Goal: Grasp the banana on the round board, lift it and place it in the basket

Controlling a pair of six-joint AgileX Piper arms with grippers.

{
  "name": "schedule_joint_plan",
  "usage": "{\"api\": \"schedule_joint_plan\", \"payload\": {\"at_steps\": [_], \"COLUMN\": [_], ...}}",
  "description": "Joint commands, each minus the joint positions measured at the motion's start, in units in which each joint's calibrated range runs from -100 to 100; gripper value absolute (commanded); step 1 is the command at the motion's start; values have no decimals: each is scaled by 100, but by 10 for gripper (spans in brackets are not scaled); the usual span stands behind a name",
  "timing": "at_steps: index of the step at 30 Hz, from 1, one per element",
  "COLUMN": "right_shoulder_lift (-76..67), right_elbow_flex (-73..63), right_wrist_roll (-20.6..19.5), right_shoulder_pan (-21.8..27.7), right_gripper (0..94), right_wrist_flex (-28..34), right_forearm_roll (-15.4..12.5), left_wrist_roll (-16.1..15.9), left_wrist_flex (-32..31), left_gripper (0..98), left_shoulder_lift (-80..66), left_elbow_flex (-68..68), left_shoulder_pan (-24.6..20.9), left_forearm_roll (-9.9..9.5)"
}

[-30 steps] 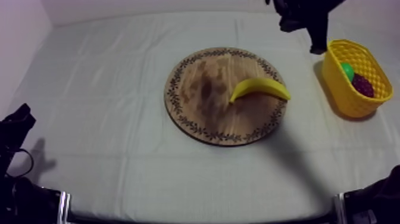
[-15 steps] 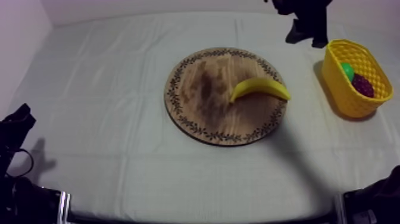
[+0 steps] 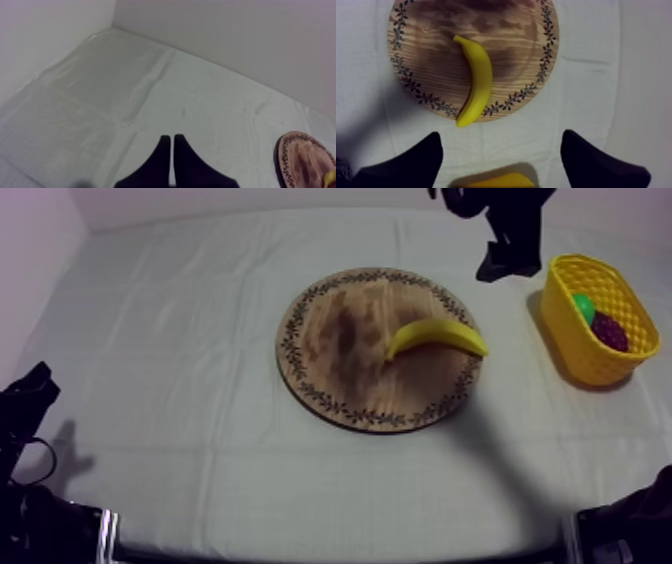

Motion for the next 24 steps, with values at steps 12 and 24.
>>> {"api": "schedule_joint_plan", "payload": {"at_steps": [12,24], "right_shoulder_lift": [1177,2370], "right_elbow_flex": [407,422], "right_wrist_roll": [-51,-84], "right_shoulder_pan": [-101,-30], "right_gripper": [770,771], "right_wrist_flex": [-780,-1520], "right_forearm_roll": [97,266], "left_wrist_roll": [-1,-1], "left_wrist_flex": [-1,-1], "left_gripper": [1,1], "left_shoulder_lift": [2,2], "left_elbow_flex": [3,3], "left_shoulder_pan": [-2,-2], "left_forearm_roll": [-1,-1]}}
